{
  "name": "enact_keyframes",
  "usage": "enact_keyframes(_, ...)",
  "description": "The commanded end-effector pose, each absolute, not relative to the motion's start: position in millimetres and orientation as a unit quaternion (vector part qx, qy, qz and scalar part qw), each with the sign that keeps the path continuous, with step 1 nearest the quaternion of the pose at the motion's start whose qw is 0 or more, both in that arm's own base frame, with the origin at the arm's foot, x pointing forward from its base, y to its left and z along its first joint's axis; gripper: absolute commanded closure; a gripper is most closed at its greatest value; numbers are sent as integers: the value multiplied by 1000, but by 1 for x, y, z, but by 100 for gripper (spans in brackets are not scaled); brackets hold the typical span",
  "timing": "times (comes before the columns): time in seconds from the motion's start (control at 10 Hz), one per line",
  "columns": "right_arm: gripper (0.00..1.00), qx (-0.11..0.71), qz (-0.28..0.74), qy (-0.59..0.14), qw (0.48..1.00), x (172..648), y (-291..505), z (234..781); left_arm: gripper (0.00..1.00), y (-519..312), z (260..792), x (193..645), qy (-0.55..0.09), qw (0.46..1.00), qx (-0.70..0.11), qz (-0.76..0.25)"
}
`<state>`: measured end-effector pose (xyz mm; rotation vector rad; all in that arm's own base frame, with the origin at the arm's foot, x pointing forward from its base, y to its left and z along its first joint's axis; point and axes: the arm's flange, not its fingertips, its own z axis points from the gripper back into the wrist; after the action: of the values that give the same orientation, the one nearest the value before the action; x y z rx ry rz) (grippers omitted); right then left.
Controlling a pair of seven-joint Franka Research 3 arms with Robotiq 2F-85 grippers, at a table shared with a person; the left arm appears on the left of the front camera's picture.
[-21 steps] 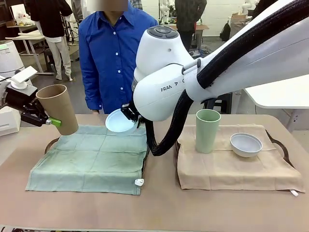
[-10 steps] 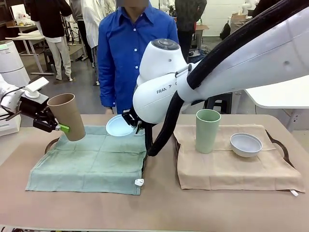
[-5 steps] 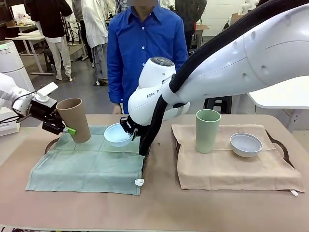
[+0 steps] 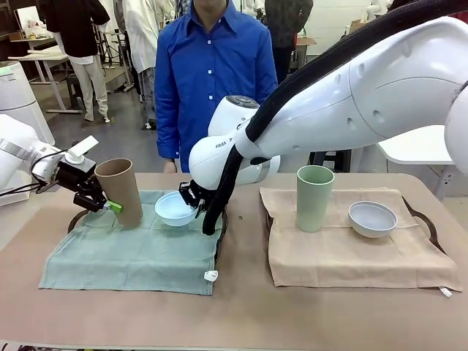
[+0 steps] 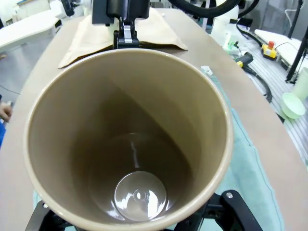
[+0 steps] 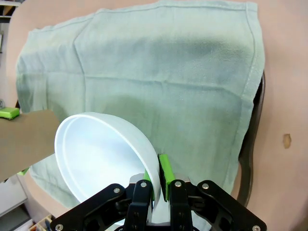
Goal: Set up a tray with a mat and arrange the tableware.
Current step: Place the Picnic Bowl and Reusable plastic cup back onto the Handle tray in front of the human's position.
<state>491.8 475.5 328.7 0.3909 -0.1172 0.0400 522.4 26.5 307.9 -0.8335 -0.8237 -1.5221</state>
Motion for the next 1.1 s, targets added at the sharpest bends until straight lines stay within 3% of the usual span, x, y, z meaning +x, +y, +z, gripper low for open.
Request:
enact_keyframes(0.0, 93, 199, 27, -49, 978, 499, 478, 324, 16, 26, 301, 531, -367, 563, -347, -655)
enact_keyframes(0.2, 93, 188, 26, -53, 980, 500, 477, 321, 16, 25, 297, 534, -368, 557, -350, -657)
enact_keyframes(0.3, 73, 181, 24, -52, 982, 501, 477, 319, 0, 25, 296, 534, -363, 564, -355, -651)
enact_keyframes(0.4, 36, 174, 22, -55, 983, 500, 476, 318, 0, 24, 295, 534, -362, 560, -356, -655)
enact_keyframes(0.5, 13, 161, 20, -58, 985, 498, 477, 318, 0, 24, 294, 534, -360, 561, -357, -654)
enact_keyframes(0.6, 0, 142, 11, -65, 988, 494, 476, 323, 0, 24, 293, 535, -355, 569, -353, -652)
enact_keyframes(1.0, 0, 109, 27, -101, 988, 453, 476, 359, 0, 42, 292, 537, -317, 619, -303, -652)
